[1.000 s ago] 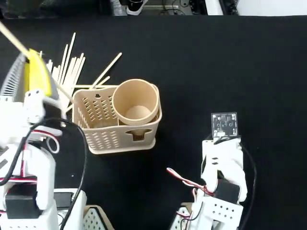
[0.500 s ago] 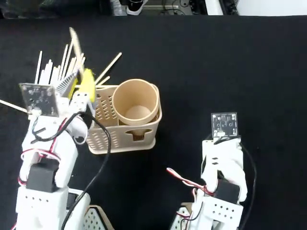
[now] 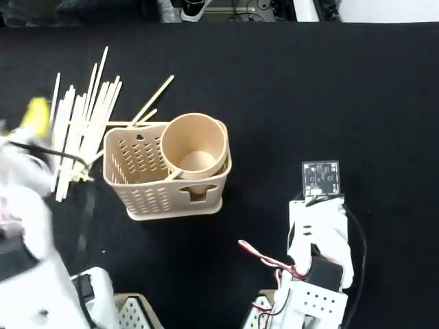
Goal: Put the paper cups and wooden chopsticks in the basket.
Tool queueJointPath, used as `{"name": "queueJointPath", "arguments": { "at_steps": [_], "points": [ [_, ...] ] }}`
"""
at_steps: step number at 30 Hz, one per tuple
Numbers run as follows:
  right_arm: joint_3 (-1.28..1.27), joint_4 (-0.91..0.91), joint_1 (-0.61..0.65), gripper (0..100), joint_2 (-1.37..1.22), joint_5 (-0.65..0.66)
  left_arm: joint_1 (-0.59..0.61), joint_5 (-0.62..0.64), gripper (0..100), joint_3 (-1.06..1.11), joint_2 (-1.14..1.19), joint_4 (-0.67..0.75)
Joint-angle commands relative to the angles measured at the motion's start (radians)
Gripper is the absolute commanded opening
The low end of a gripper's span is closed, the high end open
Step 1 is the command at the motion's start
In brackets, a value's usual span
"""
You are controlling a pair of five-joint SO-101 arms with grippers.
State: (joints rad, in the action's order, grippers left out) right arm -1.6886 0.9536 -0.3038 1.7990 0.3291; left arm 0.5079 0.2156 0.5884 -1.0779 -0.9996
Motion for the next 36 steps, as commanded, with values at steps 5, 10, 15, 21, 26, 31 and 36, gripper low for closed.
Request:
{"name": "queueJointPath", "arguments": {
  "at_steps": [5,10,15,21,26,31,36],
  "points": [
    [0.002,0.002,0.012,1.2,0.041,0.008,0.237,0.025,23,-0.295,0.72,-0.034],
    [0.002,0.002,0.012,1.2,0.041,0.008,0.288,0.026,23,-0.496,1.092,-0.035],
    [0.002,0.002,0.012,1.3,0.041,0.008,0.28,0.12,23,-0.708,1.399,-0.02],
    [0.002,0.002,0.012,1.3,0.041,0.008,0.266,0.242,23,-0.984,1.674,-0.097],
    [0.002,0.002,0.012,1.3,0.041,0.008,0.257,0.278,18,-1.141,1.846,-0.153],
    [0.002,0.002,0.012,1.3,0.041,0.008,0.257,0.275,2,-1.311,1.929,-0.287],
    [0.002,0.002,0.012,1.3,0.041,0.008,0.257,0.275,3,-1.477,1.938,-0.459]
  ]
}}
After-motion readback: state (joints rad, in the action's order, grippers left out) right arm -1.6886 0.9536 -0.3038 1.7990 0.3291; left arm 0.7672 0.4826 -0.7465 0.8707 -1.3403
